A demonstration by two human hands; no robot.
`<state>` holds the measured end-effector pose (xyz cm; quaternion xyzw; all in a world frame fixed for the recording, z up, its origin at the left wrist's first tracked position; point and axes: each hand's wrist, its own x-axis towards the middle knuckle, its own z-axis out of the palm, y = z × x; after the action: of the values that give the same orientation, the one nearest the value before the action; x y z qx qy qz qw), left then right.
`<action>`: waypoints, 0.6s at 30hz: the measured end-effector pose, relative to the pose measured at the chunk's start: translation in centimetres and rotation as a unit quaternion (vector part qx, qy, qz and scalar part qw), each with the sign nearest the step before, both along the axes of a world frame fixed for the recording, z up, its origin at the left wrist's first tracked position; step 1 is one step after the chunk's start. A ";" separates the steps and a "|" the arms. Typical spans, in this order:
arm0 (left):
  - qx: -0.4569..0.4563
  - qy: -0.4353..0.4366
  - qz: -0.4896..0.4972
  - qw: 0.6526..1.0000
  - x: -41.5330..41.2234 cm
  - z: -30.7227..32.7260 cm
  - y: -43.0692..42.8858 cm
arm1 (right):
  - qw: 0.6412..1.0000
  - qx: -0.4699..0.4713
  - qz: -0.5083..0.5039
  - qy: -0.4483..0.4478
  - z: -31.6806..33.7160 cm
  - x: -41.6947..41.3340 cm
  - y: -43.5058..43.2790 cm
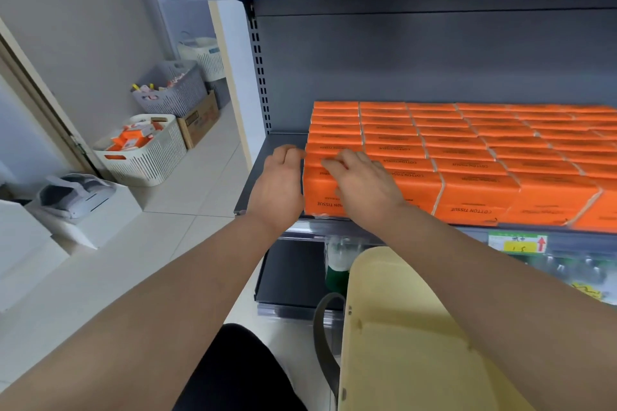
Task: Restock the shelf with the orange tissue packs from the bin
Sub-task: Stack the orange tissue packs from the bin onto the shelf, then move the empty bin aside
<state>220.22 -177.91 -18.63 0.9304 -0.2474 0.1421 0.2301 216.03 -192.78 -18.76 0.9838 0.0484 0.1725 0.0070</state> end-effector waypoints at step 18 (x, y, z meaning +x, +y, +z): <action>0.226 0.111 -0.049 0.967 -8.5 -3.5 -4.4 | 0.947 -0.080 -0.224 0.217 -5.0 -17.8 -11.4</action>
<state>211.69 -182.35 -22.15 0.9550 -0.2910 -0.0325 0.0467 198.27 -204.18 -23.71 0.9791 -0.1593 -0.0559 0.1135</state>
